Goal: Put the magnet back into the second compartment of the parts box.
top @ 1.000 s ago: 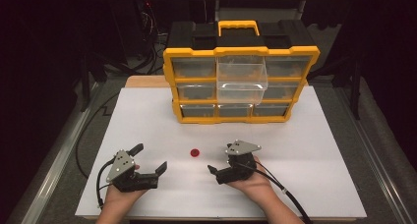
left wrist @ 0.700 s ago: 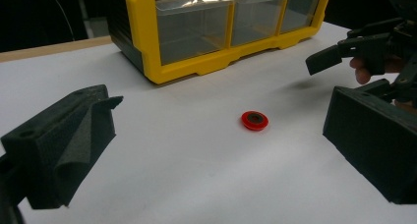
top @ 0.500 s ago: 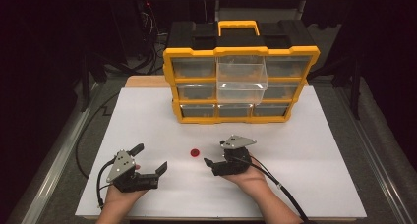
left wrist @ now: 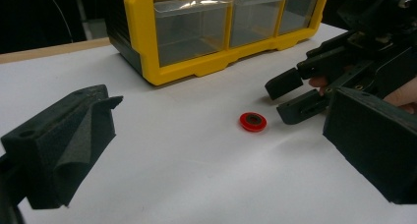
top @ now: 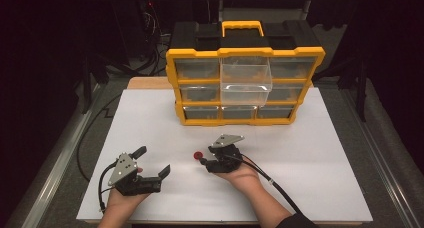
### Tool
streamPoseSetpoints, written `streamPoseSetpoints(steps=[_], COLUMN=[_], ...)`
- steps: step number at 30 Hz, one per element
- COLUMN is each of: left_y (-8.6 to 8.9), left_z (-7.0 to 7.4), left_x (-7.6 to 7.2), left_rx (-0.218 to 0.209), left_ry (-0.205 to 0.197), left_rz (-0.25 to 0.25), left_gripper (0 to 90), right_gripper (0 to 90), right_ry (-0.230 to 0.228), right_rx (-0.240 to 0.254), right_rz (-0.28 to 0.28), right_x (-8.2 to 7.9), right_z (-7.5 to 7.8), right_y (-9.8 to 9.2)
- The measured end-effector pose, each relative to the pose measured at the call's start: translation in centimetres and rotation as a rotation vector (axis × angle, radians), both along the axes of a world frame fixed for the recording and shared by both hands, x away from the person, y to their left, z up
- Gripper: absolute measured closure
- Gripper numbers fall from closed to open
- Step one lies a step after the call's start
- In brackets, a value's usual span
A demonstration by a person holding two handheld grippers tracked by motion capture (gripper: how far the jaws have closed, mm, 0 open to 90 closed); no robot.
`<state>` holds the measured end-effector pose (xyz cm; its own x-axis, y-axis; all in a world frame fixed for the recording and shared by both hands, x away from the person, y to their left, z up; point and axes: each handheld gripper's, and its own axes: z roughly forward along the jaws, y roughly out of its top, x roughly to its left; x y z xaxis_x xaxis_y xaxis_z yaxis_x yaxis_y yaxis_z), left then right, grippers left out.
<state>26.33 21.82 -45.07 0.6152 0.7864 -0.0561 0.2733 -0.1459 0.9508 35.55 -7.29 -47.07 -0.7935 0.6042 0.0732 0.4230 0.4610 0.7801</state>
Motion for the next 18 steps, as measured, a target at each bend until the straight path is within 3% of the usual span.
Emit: streamPoseSetpoints(steps=[10,18], left_y=[0.1,0.3], left_z=[0.0,0.1], left_x=[-0.1,-0.1], left_rx=[-0.005,-0.016], left_ry=[-0.002,-0.003], left_rz=[0.003,0.010], left_gripper=[0.3,0.3], right_gripper=[49.2,50.8], right_ry=[0.006,-0.003], right_rx=[-0.063,-0.094], right_rz=[0.035,0.035], right_x=[0.7,1.0], right_z=[-0.4,-0.6], right_y=[2.4,3.0])
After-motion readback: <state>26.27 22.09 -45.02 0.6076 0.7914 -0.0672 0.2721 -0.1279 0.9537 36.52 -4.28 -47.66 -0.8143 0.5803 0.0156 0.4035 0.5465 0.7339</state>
